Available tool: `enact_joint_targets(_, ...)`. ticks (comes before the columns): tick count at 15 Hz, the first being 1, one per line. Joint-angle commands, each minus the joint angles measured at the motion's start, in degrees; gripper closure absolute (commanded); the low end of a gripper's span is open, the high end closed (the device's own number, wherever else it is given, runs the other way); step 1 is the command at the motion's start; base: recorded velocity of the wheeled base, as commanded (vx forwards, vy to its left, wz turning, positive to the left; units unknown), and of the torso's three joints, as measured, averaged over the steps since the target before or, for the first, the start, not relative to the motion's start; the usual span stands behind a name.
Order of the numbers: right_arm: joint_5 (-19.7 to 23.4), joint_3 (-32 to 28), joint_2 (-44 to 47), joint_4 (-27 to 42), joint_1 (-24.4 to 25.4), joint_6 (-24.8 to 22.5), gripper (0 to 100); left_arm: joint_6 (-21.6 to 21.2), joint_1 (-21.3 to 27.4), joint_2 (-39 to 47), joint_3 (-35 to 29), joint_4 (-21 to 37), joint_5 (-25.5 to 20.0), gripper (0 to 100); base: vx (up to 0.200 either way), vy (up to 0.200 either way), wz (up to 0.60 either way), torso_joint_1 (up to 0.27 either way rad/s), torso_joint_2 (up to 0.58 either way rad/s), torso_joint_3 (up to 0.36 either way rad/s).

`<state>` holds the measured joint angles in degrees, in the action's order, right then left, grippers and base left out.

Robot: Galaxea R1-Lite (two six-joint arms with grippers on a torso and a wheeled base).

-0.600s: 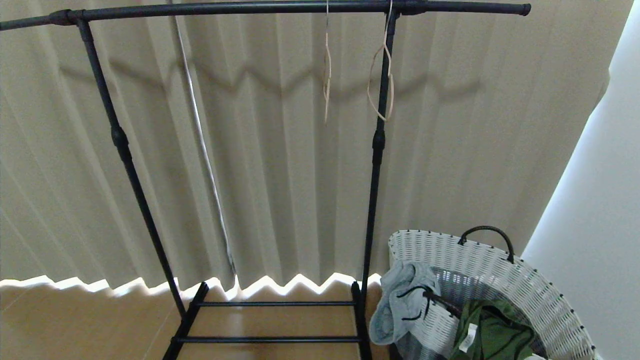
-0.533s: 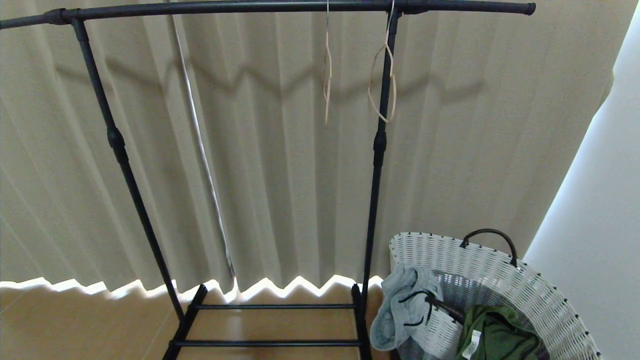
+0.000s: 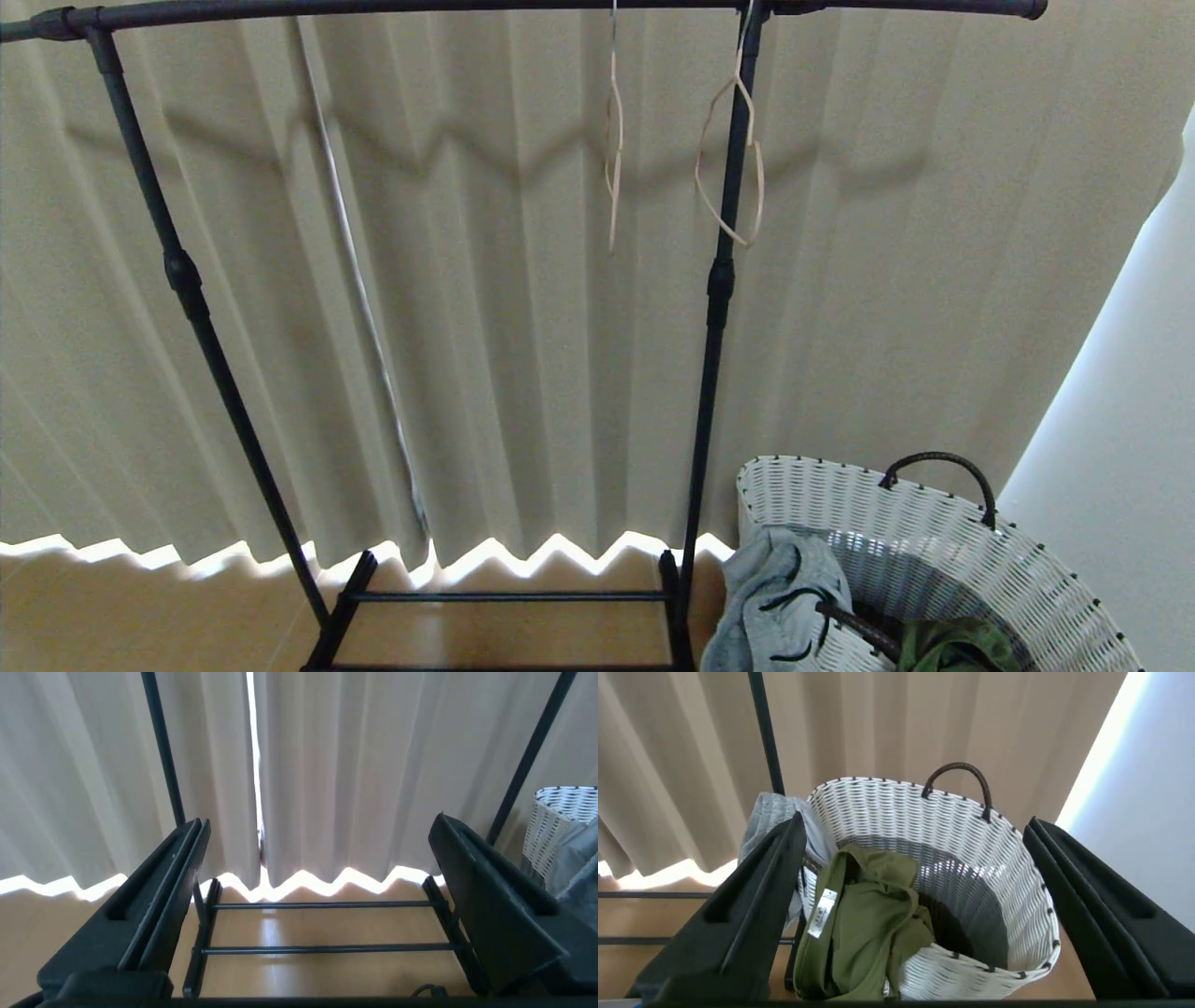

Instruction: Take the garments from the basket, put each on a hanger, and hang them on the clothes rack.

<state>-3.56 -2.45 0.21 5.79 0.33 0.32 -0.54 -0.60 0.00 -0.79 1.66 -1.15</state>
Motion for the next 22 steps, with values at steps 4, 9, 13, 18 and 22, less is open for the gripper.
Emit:
enact_joint_targets(4, 1.0, -1.2, 0.0, 0.4, 0.0, -5.7, 0, 0.0, 0.0, 0.0, 0.0, 0.0, 0.0, 0, 0.000, 0.000, 0.00, 0.000, 0.00, 0.000)
enact_joint_targets(9, 0.4, -6.5, 12.1, 4.7, 0.3, -24.6, 0, 0.2, 0.0, 0.0, 0.0, 0.0, 0.1, 0, 0.000, 0.000, 0.00, 0.000, 0.00, 0.000)
enact_joint_targets(13, -3.9, -10.9, 32.8, 4.6, -0.1, -25.5, 0, 0.2, 0.0, 0.0, 0.0, 0.0, 0.1, 0, 0.000, 0.000, 0.00, 0.000, 0.00, 0.000)
enact_joint_targets(18, -6.0, -10.9, 52.6, 1.0, -0.2, -34.6, 0, 0.2, 0.0, 0.0, 0.0, 0.0, 0.1, 0, 0.000, 0.000, 0.00, 0.000, 0.00, 0.000)
enact_joint_targets(22, -5.8, -10.6, 69.0, -9.0, -1.9, -43.6, 0, 0.2, 0.0, 0.0, 0.0, 0.0, 0.1, 0, 0.000, 0.000, 0.00, 0.000, 0.00, 0.000)
